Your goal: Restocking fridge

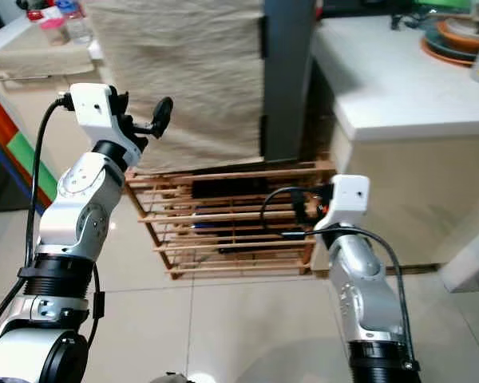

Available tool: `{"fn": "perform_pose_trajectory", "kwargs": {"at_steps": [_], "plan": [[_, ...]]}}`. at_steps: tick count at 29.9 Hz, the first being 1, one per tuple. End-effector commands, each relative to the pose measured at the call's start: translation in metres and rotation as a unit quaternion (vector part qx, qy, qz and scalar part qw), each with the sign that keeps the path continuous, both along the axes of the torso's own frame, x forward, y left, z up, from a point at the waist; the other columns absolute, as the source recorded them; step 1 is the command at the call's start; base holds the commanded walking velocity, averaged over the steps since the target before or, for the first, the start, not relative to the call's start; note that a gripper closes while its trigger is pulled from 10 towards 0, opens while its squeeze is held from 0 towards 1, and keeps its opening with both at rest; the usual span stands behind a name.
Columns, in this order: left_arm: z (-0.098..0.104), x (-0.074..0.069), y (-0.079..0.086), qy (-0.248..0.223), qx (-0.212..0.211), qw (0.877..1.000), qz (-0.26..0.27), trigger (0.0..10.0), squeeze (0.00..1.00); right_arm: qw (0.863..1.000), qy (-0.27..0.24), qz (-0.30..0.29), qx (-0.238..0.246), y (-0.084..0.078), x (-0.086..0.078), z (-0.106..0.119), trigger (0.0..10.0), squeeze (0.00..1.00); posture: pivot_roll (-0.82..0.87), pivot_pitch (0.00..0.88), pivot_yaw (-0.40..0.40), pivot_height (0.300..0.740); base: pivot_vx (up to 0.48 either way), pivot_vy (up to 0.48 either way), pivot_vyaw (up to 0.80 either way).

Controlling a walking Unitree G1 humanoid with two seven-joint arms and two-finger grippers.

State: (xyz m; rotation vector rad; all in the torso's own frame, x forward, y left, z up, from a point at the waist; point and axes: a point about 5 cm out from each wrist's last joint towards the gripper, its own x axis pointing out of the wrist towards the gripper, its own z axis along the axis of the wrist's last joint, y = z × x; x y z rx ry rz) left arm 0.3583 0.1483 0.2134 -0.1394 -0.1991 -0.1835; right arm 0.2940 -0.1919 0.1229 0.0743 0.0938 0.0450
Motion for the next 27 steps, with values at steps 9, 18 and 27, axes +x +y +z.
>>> {"fn": "perform_pose_trajectory", "kwargs": {"at_steps": [9,18,27], "plan": [[-0.026,0.001,-0.014,0.058,-0.005,0.998,-0.034,10.0,0.00,0.999,-0.002,-0.045,-0.018,-0.019,-0.009,0.001,10.0,0.00,-0.24,0.000,0.116,0.740,0.000,0.480,-0.58],[-0.037,0.005,-0.008,0.075,0.019,0.996,-0.044,10.0,0.00,0.993,-0.041,-0.105,-0.039,-0.035,-0.018,0.008,10.0,0.00,-0.24,0.000,0.161,0.740,0.000,0.480,-0.73],[-0.050,-0.007,0.000,0.057,0.072,0.994,-0.057,10.0,0.00,0.974,-0.093,-0.202,-0.052,-0.071,-0.044,0.028,10.0,0.00,-0.21,0.000,0.130,0.740,0.000,0.188,-0.14]]}}
